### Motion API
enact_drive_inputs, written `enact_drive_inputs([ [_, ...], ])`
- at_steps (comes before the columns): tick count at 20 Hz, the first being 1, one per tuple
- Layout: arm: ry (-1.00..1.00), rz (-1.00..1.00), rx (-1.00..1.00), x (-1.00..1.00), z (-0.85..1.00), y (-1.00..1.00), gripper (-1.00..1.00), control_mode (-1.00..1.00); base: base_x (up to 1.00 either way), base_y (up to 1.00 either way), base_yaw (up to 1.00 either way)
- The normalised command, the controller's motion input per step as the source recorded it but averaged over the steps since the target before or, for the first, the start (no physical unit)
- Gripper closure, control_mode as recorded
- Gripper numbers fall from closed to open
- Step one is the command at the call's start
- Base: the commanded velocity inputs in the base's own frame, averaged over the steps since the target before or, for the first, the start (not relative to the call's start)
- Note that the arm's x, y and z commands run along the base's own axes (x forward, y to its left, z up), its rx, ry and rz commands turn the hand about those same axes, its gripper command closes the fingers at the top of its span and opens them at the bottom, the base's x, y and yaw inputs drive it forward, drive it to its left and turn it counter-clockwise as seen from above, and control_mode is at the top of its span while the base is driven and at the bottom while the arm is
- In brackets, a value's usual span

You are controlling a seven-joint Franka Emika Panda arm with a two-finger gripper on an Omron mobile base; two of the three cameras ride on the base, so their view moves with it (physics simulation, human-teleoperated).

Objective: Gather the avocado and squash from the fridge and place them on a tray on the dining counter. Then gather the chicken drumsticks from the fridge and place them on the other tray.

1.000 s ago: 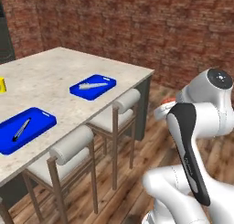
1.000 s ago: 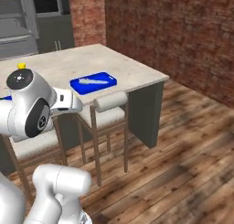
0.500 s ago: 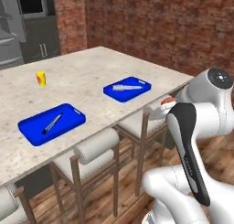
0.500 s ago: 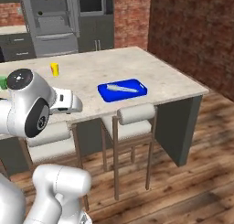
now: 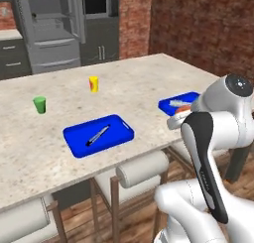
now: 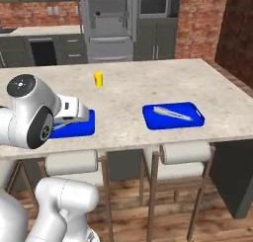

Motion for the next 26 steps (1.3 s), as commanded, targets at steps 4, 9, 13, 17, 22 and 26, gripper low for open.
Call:
enact_drive_inputs([
  [4,0.00,0.00,0.00,0.00,0.00,0.00,1.00,1.00,0.58,0.00,0.43],
  [9,0.00,0.00,0.00,0.00,0.00,0.00,1.00,1.00,0.73,0.00,0.39],
  [13,0.00,0.00,0.00,0.00,0.00,0.00,1.00,1.00,0.80,0.00,0.31],
  [17,0.00,0.00,0.00,0.00,0.00,0.00,1.00,1.00,0.50,0.00,0.15],
  [22,0.13,0.00,-0.12,0.50,-0.29,0.20,1.00,-1.00,0.01,0.00,0.00],
  [26,0.23,-0.01,-0.17,0.93,-0.57,0.70,1.00,-1.00,0.00,0.00,0.00],
])
